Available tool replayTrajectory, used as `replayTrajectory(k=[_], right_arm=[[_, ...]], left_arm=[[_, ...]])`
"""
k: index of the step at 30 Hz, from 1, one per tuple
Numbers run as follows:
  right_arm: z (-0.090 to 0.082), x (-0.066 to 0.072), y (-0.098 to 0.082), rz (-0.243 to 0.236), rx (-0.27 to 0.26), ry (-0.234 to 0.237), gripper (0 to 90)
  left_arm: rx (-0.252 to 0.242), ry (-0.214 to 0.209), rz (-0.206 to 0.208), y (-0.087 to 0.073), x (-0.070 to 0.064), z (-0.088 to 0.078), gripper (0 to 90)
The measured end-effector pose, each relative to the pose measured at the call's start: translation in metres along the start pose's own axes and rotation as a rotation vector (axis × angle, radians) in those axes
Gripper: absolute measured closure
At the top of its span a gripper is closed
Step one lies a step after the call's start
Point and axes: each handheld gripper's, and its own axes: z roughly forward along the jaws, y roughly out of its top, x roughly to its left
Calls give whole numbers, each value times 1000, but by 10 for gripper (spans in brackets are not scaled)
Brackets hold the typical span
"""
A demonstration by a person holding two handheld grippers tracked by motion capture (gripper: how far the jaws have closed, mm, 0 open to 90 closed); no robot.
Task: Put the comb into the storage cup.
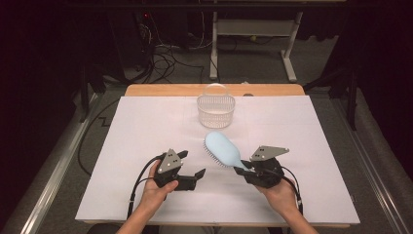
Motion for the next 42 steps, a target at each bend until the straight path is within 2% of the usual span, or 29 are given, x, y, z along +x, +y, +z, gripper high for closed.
replayTrajectory(k=[7,10,26,32,36,42], right_arm=[[-1,-1,-1,4,-8,-1,698],[-2,-1,-1,4,-10,0,699],[-4,1,0,1,-29,6,698],[-4,1,0,-2,-33,9,698],[-4,2,0,-6,-37,9,698],[-4,1,-1,5,-49,10,698]], left_arm=[[-4,-53,33,10,-10,13,153],[2,-63,44,12,-12,19,152],[10,-93,32,19,-17,32,156],[11,-86,44,22,-20,35,158],[5,-85,37,25,-21,37,165],[4,-49,30,29,-24,40,195]])
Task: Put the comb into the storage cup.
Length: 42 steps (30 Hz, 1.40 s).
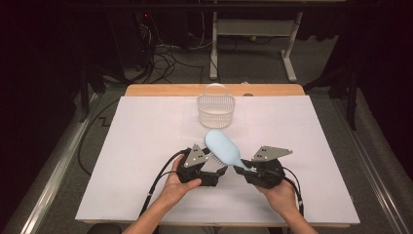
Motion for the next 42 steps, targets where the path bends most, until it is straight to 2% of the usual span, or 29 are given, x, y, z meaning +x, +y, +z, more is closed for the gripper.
replayTrajectory(k=[7,15,18,20,27,31,42], right_arm=[[1,-3,-2,6,0,2,698],[1,-3,-2,4,5,4,698],[1,-3,-2,3,6,6,698],[1,-3,-2,2,5,6,698],[1,-3,-2,2,0,5,698],[1,-4,-2,1,1,6,698],[3,-2,-2,-13,8,-2,698]], left_arm=[[-4,-30,-18,1,0,2,204],[-6,-45,-22,1,1,1,202],[-7,-80,-28,2,2,-1,171],[-8,-87,-26,2,2,-2,162],[-13,-86,-26,2,1,-3,164],[-29,-101,-55,4,1,-4,173],[-37,-75,-57,10,-2,-2,188]])
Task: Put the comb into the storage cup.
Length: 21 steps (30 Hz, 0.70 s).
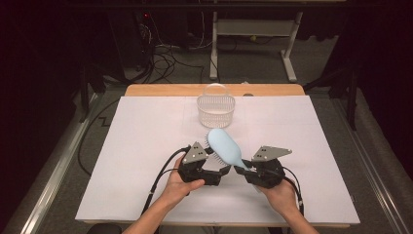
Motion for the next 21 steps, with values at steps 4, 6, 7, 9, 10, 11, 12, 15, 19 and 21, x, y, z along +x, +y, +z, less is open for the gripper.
replayTrajectory(k=[4,6,7,9,10,11,12,15,19,21], right_arm=[[0,0,0,-1,-4,0,698],[-1,1,0,-1,-6,-2,699],[0,1,0,-2,-5,-2,698],[0,2,0,-2,-4,-4,698],[0,2,0,-2,-4,-5,698],[0,2,0,-1,-3,-5,698],[0,2,0,-1,-3,-6,698],[0,3,0,-5,-5,-7,698],[1,4,0,-3,-5,-6,698],[1,5,0,-5,-1,-4,698]], left_arm=[[-5,1,3,2,-1,1,191],[-3,5,7,3,-2,2,191],[-2,6,6,4,-2,3,191],[-1,7,6,4,-2,3,192],[-1,7,6,4,-2,3,191],[-1,7,6,5,-2,4,192],[-1,5,6,5,-1,4,192],[-2,2,0,5,-1,4,192],[3,4,-1,5,0,5,200],[6,-1,-2,5,1,5,205]])
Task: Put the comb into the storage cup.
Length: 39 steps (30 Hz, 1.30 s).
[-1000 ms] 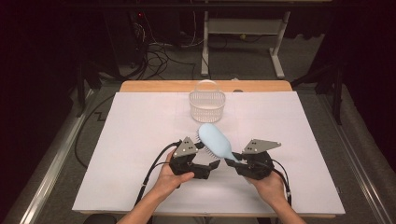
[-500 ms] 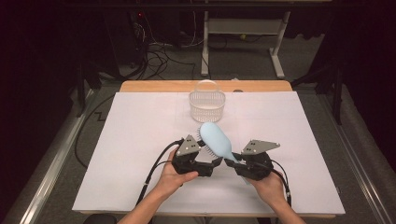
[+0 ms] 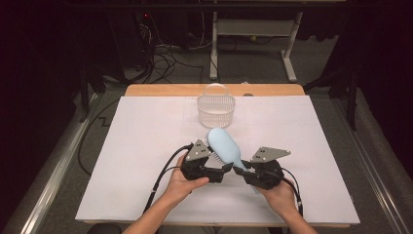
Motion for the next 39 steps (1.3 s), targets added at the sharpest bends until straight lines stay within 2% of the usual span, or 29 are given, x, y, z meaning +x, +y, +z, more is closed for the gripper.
replayTrajectory(k=[4,7,15,21,23,30,35,39], right_arm=[[2,3,1,-14,9,-2,698],[3,4,0,-15,12,2,697],[4,8,0,-23,10,-3,694],[8,14,1,-49,22,6,695],[9,15,2,-56,25,9,697],[7,12,2,-52,21,-15,701],[8,11,2,-47,16,-16,701],[7,11,2,-47,11,-19,700]], left_arm=[[14,0,-3,0,0,0,204],[9,-6,3,0,1,0,203],[1,-14,-13,3,0,1,204],[11,-17,22,7,-4,3,225],[15,0,42,7,-7,5,256],[-4,-10,15,8,-7,8,293],[1,-9,25,10,-7,8,307],[10,-21,-2,11,-5,7,313]])
